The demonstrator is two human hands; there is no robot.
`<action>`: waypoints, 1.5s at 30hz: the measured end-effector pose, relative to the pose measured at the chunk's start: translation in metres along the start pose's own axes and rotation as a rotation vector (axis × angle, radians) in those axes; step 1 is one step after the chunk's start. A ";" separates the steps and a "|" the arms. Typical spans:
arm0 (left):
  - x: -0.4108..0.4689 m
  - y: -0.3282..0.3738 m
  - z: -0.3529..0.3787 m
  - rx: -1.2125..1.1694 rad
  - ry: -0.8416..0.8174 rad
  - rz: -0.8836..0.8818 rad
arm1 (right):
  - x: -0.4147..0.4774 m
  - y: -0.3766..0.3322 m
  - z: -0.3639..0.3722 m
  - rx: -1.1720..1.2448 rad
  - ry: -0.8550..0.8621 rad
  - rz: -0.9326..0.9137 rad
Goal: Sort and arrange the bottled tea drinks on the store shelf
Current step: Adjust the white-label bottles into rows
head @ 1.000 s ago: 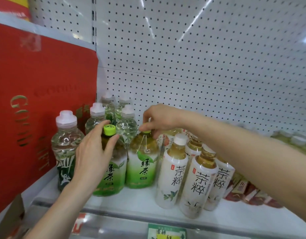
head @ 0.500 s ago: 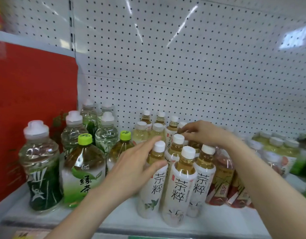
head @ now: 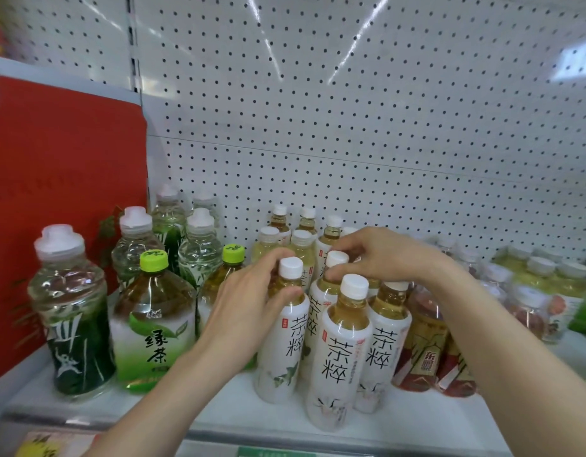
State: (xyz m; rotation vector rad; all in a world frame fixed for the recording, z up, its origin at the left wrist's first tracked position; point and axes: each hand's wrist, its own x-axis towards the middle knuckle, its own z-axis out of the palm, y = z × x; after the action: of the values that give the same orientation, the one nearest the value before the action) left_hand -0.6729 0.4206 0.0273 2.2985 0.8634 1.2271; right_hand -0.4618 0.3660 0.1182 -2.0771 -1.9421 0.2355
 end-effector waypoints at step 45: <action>0.052 -0.014 -0.039 -0.405 -0.004 -0.118 | 0.135 0.003 -0.012 -0.208 -0.048 -0.245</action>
State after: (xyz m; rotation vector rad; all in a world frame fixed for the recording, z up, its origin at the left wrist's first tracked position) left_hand -0.6880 0.4680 0.0710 1.9014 0.6657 1.2166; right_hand -0.4450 0.4988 0.1387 -1.9416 -2.3119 0.0318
